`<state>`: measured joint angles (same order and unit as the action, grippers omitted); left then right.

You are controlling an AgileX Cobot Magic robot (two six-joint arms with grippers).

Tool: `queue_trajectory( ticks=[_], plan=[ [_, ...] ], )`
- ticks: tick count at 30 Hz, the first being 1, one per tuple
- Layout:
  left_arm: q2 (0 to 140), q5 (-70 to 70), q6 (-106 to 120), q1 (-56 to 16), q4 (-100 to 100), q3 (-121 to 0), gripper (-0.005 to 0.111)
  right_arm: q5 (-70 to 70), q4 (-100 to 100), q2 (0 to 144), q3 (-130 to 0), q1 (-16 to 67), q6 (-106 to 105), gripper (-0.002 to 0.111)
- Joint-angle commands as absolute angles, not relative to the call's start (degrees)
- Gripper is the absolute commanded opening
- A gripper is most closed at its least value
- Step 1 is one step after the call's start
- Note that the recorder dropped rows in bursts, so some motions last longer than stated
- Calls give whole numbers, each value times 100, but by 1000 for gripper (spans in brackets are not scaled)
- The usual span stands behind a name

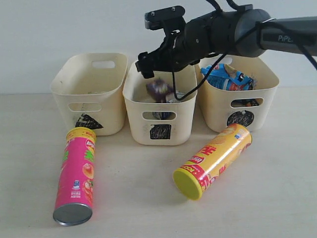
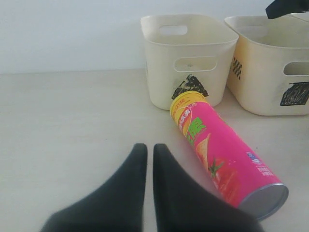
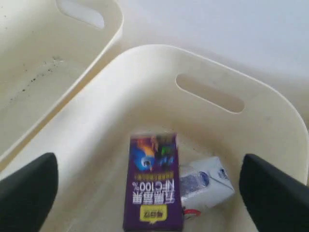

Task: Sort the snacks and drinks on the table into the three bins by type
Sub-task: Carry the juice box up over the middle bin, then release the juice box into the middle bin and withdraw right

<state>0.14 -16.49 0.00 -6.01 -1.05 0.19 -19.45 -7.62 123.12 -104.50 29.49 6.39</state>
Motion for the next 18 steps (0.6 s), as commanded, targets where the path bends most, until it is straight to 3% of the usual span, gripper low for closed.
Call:
queue_trajectory(
  ticks=[1,9,11,13,16,17,18],
  plan=[
    [0,-1629,-42,-629,-82,0,4,-1899,-797,12275,-10464,2914,591,98],
    [0,-1629,-42,-629,-82,0,4,-2740,-825,12263,-10464,2914,591,98],
    [0,-1629,-42,-629,-82,0,4,-2964,-825,12251,-10464,2914,591,89],
    [0,-1629,-42,-629,-82,0,4,-3151,-825,12212,-10464,2914,591,72],
    [0,-1629,-42,-629,-82,0,4,-3339,-825,12113,-10464,2914,591,29],
    [0,-1629,-42,-629,-82,0,4,-3379,-825,12046,-10464,2914,591,10],
    [0,-1629,-42,-629,-82,0,4,-3418,-825,11997,-10464,2914,602,1]
  ],
)
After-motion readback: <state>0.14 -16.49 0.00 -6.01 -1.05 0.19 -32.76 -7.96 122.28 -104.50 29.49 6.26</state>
